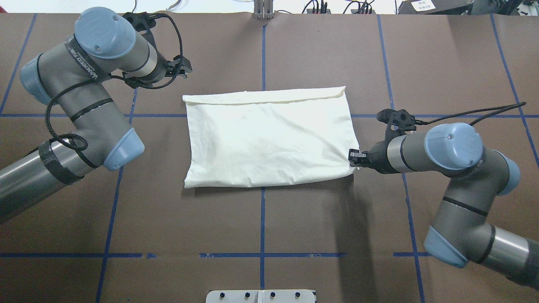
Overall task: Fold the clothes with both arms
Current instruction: 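Drag the shirt corner toward the robot with the right gripper while the left gripper approaches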
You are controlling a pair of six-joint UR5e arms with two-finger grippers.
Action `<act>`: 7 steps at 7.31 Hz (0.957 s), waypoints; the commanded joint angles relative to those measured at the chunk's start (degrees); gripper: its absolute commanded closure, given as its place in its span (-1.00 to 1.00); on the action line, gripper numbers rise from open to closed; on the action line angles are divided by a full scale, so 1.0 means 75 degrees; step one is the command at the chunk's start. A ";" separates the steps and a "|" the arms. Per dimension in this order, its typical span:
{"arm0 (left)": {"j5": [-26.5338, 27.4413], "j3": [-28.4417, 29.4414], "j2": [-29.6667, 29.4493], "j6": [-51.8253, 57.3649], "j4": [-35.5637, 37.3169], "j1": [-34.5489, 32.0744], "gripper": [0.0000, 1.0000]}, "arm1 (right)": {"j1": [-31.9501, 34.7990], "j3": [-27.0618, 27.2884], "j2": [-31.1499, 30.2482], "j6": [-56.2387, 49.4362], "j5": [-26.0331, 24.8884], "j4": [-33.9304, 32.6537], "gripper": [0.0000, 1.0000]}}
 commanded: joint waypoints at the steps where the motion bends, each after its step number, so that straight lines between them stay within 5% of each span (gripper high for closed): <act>1: 0.0009 -0.0030 0.0001 -0.0040 0.0009 0.0008 -0.99 | -0.2747 0.0861 -0.0970 0.1009 -0.1129 0.0018 1.00; 2: 0.0009 -0.0031 0.0012 -0.0005 -0.0003 0.0008 -0.99 | -0.3481 0.0955 -0.0995 0.1246 -0.1556 0.0018 0.58; 3: 0.0009 -0.0031 0.0001 -0.0016 -0.0003 0.0020 -1.00 | -0.3593 0.1048 -0.0925 0.1272 -0.1757 0.0029 -0.98; 5: -0.0037 -0.0100 0.0047 -0.0051 -0.0108 0.0194 -1.00 | -0.2872 0.1225 -0.0622 0.1260 -0.2005 0.0041 -1.00; 7: -0.0200 -0.1278 0.0887 -0.0597 -0.0051 0.1210 -0.99 | -0.1935 0.1155 0.0055 0.1237 -0.2403 0.0030 -1.00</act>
